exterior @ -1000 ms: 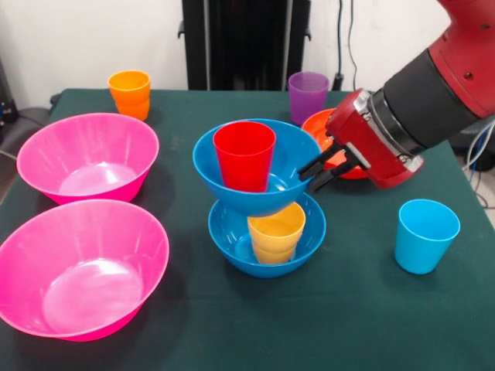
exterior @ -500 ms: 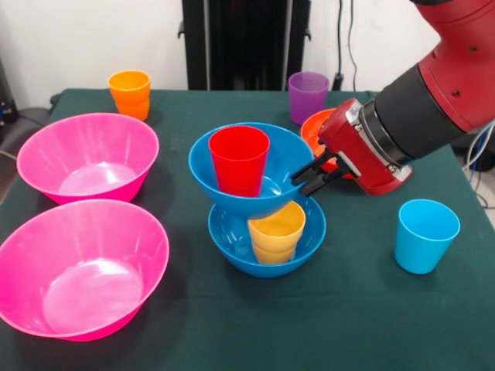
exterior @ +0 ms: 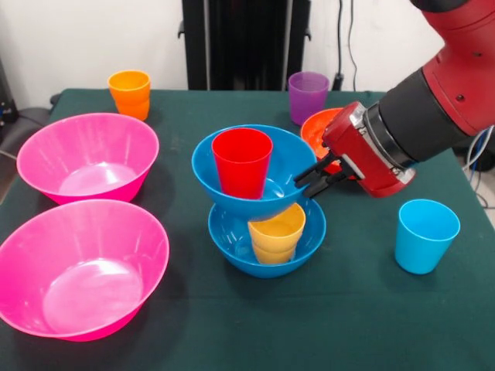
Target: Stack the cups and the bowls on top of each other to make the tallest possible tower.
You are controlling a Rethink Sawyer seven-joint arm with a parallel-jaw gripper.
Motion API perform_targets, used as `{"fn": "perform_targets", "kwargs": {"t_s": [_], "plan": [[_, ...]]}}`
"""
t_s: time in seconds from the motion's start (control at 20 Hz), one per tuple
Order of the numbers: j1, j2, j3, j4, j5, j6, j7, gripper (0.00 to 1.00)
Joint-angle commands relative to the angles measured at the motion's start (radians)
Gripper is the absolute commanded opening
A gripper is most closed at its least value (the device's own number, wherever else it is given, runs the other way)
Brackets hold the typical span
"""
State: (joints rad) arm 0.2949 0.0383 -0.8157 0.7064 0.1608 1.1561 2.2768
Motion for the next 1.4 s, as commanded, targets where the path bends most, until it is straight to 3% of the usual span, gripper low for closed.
{"fn": "perform_targets", "kwargs": {"t_s": [0.05,0.55,1.1,1.4], "plan": [[0.023,0.048,0.017,-0.077,-0.032,0.069,0.129,0.00],[0.023,0.062,0.005,-0.089,-0.007,0.066,0.137,0.00],[0.039,0.031,0.065,0.019,0.041,0.089,0.180,0.00],[0.042,0.032,0.063,0.007,0.050,0.086,0.191,0.00]]}}
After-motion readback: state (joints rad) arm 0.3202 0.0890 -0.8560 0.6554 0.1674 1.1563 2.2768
